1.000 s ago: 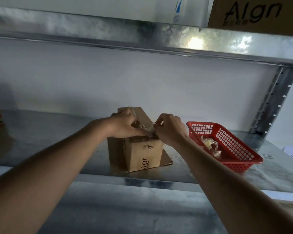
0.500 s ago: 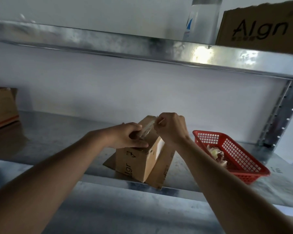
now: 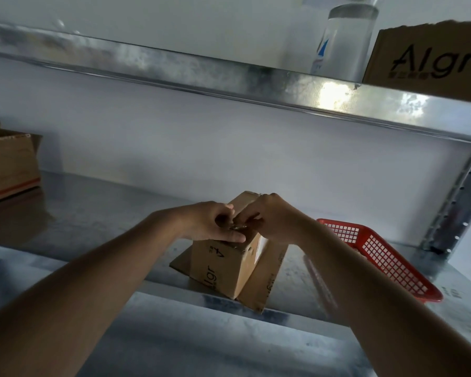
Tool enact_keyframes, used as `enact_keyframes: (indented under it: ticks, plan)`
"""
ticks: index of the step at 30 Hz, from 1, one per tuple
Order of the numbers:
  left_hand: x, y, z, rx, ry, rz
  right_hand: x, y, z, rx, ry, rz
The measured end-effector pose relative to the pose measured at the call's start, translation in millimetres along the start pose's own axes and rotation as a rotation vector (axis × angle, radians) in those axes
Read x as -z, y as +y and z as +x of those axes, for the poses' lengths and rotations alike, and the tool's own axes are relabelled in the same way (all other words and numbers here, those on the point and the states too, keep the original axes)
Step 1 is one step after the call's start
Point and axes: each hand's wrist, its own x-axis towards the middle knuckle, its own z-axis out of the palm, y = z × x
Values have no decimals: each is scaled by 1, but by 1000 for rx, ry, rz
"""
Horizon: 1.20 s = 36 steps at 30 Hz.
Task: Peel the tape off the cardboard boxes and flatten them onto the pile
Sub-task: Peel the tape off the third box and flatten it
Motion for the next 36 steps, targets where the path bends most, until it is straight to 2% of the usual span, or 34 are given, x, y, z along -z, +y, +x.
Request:
enact_keyframes:
  ticks: [2,5,8,12,16,20,23,26,29,31,34,36]
  plan:
    - [1,0,0,-5,6,-8,3,4,-2,-61,-55,156]
    - [2,1,0,-16,-12,-54,0,5,-1,-148,50,318]
    - [4,3,0,-8,-23,-28,-6,3,0,-237,69,280]
    - [7,8,-2,41,-87,37,-5,0,-1,-248,71,314]
    - [-6,17,2,102,10,238,-5,-4,1,-336,111,454]
    - [-13,18,-1,116,45,189,-10,-2,5,-482,215,545]
    - [-1,16,-5,145,-36,180,-14,2,9,-595,347,539]
    - [4,16,-5,194,-116,313,-20,3,13,-509,388,368]
    - [-2,16,-4,225,-131,438,-20,-2,12,-293,428,181]
    - [-5,15,-5,220,-122,439,-16,-4,12,-160,329,97]
    - [-6,13,-8,180,-108,423,-15,-3,13,-117,122,83]
    - [-7,13,-9,172,-109,430,-18,-3,12,-133,164,189]
